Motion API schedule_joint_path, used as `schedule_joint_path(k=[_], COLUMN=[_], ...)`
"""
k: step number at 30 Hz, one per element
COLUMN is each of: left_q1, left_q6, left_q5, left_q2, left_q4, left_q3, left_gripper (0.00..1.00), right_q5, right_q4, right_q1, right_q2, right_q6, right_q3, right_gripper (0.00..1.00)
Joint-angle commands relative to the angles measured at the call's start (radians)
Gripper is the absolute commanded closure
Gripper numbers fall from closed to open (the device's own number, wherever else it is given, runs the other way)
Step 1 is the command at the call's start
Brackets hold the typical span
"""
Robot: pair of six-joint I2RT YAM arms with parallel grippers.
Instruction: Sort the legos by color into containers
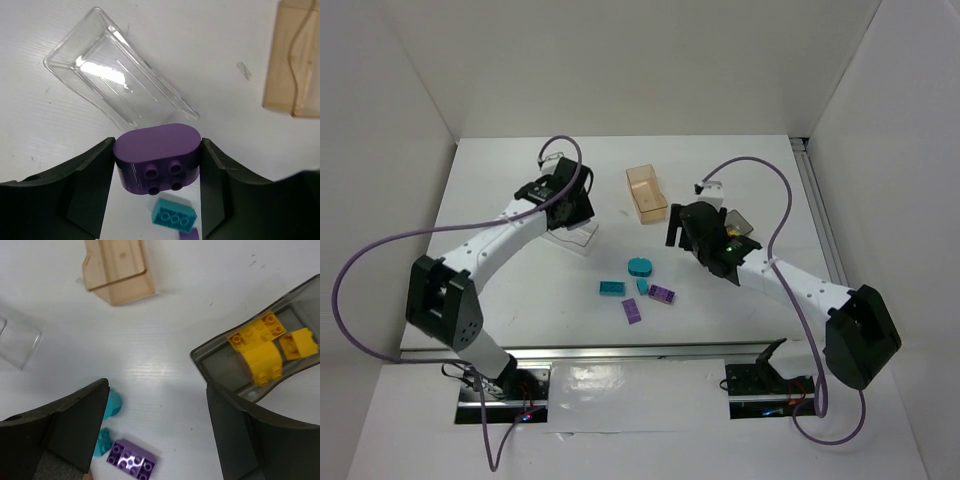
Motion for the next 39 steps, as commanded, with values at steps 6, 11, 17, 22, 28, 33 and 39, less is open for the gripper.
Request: schedule_joint_path(k=[6,11,17,22,28,33,39], left_q1=[0.122,0.123,0.113,0.083,0.083,0.083,0.083], left_q6=[0.075,0.11,0.099,0.121,0.141,0.159,0.159], left_q5=[0.081,0.074,0.058,0.106,0.116,0.116,0.116], left_q2=[0.21,0.302,0.144,-0.048,-0.212,-0.244,-0.267], left_q4=[0.013,-0.052,-0.061,-0.061,-0.07,-0.079,-0.104], left_q3=[0.137,0.226,0.145,0.058,0.019,0.03,0.05], left_gripper=[0.42,0.0,0.0,0.0,0.0,0.0,0.0], right_q5=[-0.047,-0.127,-0.26,-0.239,-0.219,-0.201,-0.188], right_q4=[-0.126,-0.126,-0.115,-0.101,-0.08,-0.092,-0.121], right_q1=[0.18,0.23,0.318,0.42,0.462,0.482,0.5], right_q2=[-0.008,0.015,0.114,0.266,0.331,0.389,0.432], right_q6=[-0.032,-0.084,-0.142,-0.059,0.043,0.064,0.064], right_q3=[0.038,0.06,0.086,0.112,0.101,0.111,0.135], right_gripper=[0.1,0.07,0.06,0.09,0.22,0.39,0.49])
